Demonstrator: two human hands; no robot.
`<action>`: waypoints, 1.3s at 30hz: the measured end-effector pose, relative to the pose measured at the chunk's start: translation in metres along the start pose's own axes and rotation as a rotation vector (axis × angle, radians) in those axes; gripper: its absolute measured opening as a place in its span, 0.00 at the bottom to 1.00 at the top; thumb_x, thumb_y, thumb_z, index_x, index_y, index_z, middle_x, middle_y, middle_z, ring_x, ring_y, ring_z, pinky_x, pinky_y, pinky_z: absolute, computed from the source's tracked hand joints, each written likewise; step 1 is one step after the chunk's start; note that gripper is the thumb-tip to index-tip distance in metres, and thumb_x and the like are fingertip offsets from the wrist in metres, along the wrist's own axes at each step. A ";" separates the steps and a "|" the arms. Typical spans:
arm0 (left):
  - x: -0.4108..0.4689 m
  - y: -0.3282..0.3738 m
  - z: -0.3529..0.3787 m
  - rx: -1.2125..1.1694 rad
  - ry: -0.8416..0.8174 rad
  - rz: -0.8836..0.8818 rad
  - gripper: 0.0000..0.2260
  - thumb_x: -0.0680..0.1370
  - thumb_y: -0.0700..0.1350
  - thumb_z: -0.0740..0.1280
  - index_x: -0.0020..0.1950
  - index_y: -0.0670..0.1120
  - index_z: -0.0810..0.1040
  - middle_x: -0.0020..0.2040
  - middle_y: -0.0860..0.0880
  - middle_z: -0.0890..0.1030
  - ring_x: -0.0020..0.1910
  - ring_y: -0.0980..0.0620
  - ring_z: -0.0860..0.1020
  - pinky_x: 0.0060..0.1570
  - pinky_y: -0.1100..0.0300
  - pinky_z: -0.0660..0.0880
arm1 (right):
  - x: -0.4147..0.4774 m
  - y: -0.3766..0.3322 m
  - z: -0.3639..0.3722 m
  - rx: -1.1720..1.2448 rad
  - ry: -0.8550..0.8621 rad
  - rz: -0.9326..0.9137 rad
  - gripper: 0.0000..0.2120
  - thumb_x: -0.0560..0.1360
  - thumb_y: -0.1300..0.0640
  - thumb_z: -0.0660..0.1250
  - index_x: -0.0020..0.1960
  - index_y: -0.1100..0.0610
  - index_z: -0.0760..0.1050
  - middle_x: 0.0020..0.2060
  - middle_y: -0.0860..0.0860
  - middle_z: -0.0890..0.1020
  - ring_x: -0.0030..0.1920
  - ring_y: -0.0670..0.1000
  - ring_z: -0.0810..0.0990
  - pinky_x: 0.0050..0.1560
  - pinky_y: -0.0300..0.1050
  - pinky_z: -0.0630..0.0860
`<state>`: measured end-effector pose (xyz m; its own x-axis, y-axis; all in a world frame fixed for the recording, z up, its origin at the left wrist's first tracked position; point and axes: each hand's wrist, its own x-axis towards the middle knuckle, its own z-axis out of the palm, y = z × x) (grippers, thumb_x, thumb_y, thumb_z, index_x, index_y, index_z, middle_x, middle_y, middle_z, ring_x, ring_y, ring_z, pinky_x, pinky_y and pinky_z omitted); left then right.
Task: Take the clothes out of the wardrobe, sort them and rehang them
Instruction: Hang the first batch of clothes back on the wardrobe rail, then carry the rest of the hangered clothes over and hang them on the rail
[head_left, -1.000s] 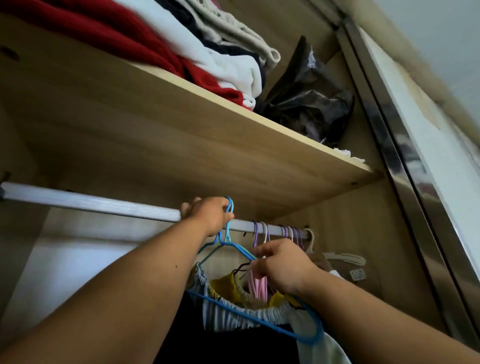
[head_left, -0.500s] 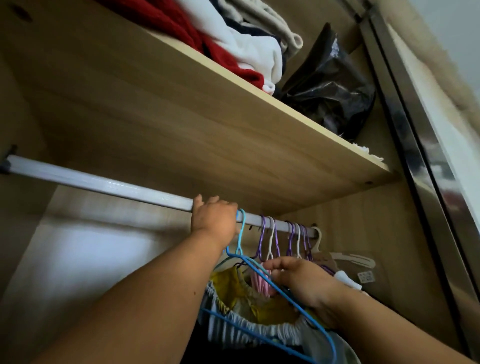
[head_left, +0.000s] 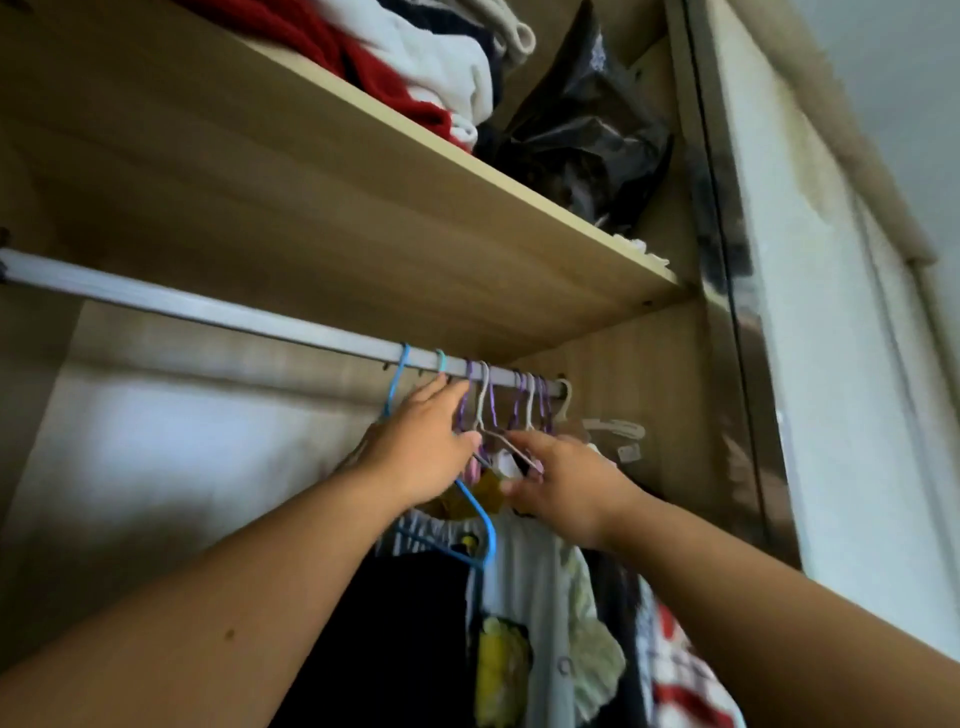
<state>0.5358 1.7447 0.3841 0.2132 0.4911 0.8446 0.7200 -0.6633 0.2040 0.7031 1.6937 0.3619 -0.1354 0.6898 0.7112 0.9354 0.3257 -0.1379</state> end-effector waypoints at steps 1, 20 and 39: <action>-0.016 0.013 0.004 -0.087 0.035 0.012 0.27 0.76 0.50 0.66 0.74 0.50 0.64 0.76 0.49 0.62 0.74 0.53 0.59 0.72 0.57 0.59 | -0.017 0.004 -0.006 -0.070 0.037 -0.042 0.28 0.74 0.46 0.66 0.72 0.47 0.64 0.64 0.53 0.74 0.65 0.53 0.70 0.63 0.44 0.68; -0.464 0.314 0.140 -0.343 -0.780 0.431 0.30 0.77 0.55 0.60 0.76 0.57 0.52 0.77 0.58 0.48 0.76 0.57 0.43 0.72 0.46 0.50 | -0.590 0.053 -0.093 -0.444 -0.320 0.810 0.33 0.72 0.43 0.64 0.73 0.40 0.53 0.75 0.49 0.55 0.74 0.51 0.55 0.72 0.57 0.54; -0.732 0.275 -0.045 -0.636 -1.127 0.858 0.25 0.77 0.52 0.63 0.73 0.57 0.62 0.75 0.55 0.62 0.73 0.54 0.61 0.66 0.51 0.64 | -0.845 -0.331 -0.058 -0.570 -0.224 1.745 0.32 0.74 0.46 0.65 0.73 0.41 0.55 0.73 0.52 0.61 0.71 0.55 0.61 0.69 0.62 0.58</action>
<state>0.5482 1.1771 -0.1559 0.9795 -0.1859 0.0770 -0.2003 -0.9368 0.2869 0.5268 0.9656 -0.1533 0.9970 0.0407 -0.0656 0.0215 -0.9624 -0.2709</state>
